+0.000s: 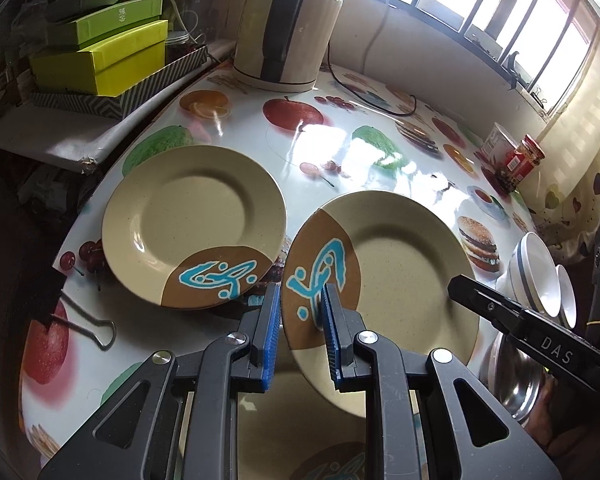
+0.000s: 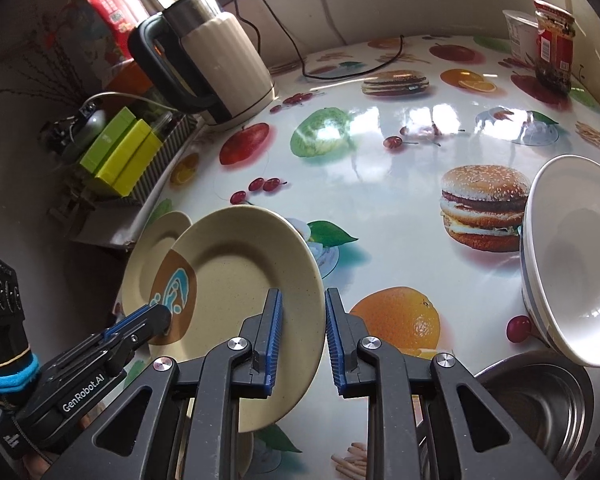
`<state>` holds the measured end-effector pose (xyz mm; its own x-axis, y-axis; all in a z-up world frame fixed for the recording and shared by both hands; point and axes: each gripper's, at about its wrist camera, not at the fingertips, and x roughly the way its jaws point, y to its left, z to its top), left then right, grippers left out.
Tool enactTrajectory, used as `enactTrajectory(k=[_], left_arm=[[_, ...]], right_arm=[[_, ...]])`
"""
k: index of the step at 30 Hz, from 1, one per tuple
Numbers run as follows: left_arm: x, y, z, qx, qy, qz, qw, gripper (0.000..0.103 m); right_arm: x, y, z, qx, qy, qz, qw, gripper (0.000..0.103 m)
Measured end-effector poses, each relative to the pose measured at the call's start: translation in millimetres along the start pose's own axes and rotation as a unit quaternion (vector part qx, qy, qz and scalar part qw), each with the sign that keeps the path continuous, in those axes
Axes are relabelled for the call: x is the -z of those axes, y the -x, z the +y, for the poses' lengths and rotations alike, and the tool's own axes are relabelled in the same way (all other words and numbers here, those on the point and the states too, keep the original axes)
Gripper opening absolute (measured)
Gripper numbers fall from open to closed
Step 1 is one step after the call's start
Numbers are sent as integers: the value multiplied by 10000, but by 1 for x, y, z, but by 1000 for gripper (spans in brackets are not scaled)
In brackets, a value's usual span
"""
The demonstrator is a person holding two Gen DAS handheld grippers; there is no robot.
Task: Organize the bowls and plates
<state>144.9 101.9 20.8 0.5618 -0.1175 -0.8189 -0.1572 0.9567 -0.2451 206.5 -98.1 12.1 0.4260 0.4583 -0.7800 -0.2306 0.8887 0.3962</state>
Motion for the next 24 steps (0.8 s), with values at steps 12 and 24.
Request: enactTrajectory(k=[12, 24], left_arm=[[34, 23, 22, -180, 182, -24, 9997, 21], [63, 32, 40, -380, 319, 48, 9988, 21]], right_arm=[[36, 6, 25, -170, 230, 152, 9995, 21], [67, -1, 40, -227, 420, 400, 9981, 21]])
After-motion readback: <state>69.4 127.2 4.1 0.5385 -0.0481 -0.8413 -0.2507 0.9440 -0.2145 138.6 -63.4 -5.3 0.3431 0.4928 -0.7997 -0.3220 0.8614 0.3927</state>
